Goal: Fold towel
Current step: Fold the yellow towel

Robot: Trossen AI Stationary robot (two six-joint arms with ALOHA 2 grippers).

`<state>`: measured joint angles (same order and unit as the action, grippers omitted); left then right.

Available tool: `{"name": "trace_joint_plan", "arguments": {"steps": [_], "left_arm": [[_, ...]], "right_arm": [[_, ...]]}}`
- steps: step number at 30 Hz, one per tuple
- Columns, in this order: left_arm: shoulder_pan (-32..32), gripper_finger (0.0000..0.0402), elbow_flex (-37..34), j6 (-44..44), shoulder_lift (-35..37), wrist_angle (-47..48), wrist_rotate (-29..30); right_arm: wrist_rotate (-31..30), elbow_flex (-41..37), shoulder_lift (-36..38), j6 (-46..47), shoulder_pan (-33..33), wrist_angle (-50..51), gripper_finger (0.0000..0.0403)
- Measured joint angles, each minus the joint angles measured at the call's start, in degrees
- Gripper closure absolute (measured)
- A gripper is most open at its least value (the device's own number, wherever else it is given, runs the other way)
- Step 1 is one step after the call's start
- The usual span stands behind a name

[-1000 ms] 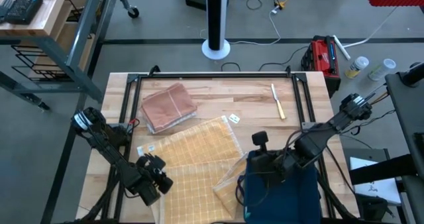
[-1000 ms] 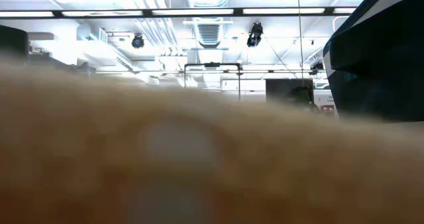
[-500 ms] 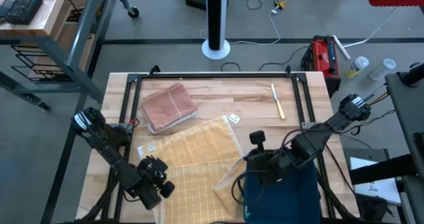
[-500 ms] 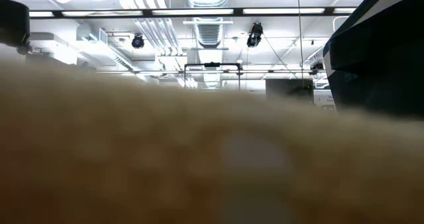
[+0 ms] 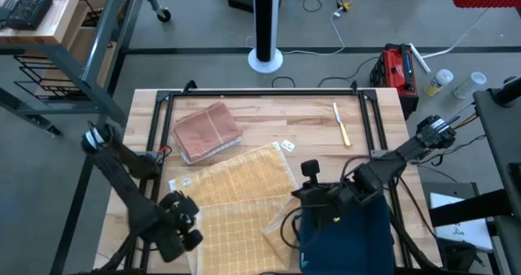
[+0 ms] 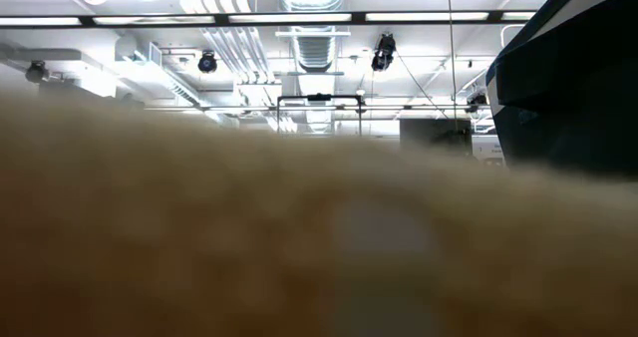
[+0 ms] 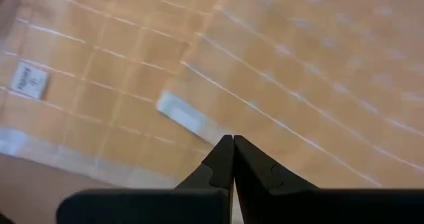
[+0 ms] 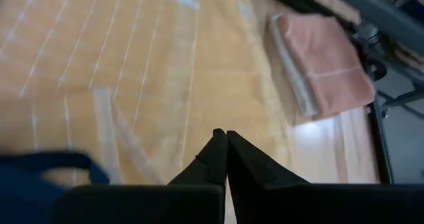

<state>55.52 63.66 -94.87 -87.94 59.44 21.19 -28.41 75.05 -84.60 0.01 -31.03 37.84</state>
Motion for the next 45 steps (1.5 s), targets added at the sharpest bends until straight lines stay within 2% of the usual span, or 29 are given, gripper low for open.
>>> {"name": "trace_joint_plan", "arguments": {"steps": [3,8,10,16,20,28,34,42,45], "left_arm": [[2.5,0.0401,0.4,-3.9,3.6,0.2,4.5],[5.3,0.0401,-2.9,-8.4,5.9,0.3,21.8],[5.2,0.0397,-4.1,-9.0,5.5,0.3,24.5],[3.4,0.0365,-8.0,-10.9,3.0,-0.5,14.9],[3.2,0.0329,-11.6,-10.0,0.8,-5.2,15.7],[3.2,0.0274,-21.6,-7.3,-1.4,-23.9,15.1],[3.2,0.0260,-25.6,-6.6,-1.6,-30.1,15.1],[3.2,0.0261,-25.5,-7.3,-2.5,-29.9,14.6],[3.3,0.0262,-23.8,-6.8,-2.5,-29.0,12.1]], "right_arm": [[0.4,-0.3,0.0,0.6,0.2,-1.7,0.0400],[2.0,-0.5,-1.0,-2.8,0.2,-0.6,0.0401],[1.8,-0.3,-0.7,-4.2,0.6,-1.2,0.0401],[1.8,1.4,-0.2,-4.1,1.3,-1.1,0.0400],[1.9,1.3,-0.4,-3.6,1.3,-0.8,0.0400],[2.7,0.9,-1.0,-2.9,1.4,-0.8,0.0400],[3.1,0.8,-1.1,-2.3,1.3,-0.9,0.0400],[3.1,0.2,-1.1,-2.1,1.3,-0.9,0.0400],[3.1,0.0,-1.1,-1.9,1.3,-0.9,0.0400]]}}
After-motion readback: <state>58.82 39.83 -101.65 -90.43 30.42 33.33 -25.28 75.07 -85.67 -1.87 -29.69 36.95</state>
